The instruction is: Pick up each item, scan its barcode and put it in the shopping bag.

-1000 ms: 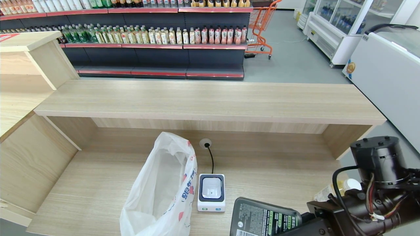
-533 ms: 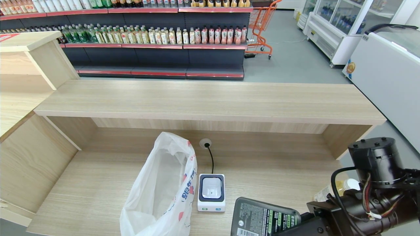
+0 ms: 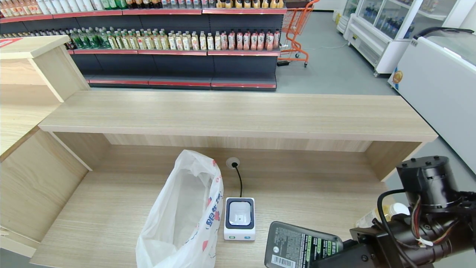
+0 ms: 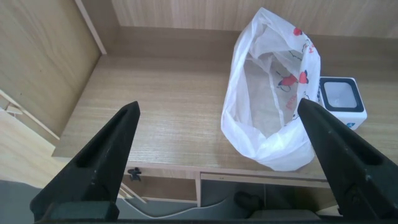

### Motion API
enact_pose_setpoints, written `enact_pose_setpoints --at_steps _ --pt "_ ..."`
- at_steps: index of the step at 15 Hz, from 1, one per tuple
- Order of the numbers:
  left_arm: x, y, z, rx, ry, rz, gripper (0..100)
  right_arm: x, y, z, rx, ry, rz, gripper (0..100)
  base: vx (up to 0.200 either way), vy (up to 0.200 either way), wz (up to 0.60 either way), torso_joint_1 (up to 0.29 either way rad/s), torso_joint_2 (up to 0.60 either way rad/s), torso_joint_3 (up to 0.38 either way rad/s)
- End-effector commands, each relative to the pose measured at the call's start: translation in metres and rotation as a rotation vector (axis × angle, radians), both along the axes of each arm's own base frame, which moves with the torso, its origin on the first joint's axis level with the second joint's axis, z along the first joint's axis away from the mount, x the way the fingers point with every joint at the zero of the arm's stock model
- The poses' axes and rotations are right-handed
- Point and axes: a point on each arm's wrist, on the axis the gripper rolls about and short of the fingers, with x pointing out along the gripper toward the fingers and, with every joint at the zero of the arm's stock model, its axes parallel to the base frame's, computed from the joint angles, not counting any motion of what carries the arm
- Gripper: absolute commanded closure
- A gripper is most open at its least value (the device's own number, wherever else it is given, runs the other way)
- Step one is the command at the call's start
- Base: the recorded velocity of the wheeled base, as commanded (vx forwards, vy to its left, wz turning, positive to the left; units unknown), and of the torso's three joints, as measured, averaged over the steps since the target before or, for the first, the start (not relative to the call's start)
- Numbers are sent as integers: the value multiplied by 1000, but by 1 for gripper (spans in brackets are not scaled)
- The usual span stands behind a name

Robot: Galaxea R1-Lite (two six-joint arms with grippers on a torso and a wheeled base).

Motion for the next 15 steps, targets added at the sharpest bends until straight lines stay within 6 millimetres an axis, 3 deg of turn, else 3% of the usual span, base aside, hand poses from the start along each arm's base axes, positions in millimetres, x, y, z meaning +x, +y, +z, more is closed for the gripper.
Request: enact_pose_setpoints --at_steps 1,11,13,14,15 --pt "0 0 0 0 -1 0 0 2 -4 -2 -4 -65 3 100 0 0 0 0 0 0" --pt "0 0 0 0 -1 0 0 6 -11 0 22 -55 0 100 0 0 0 0 0 0" --pt "0 0 0 0 -1 0 0 10 -9 4 22 127 -65 100 0 0 0 0 0 0" --pt "0 0 0 0 -1 0 0 9 -10 9 27 303 -135 100 0 0 0 0 0 0" --pt "0 0 0 0 -1 0 0 2 -15 27 66 349 -192 100 0 0 0 0 0 0"
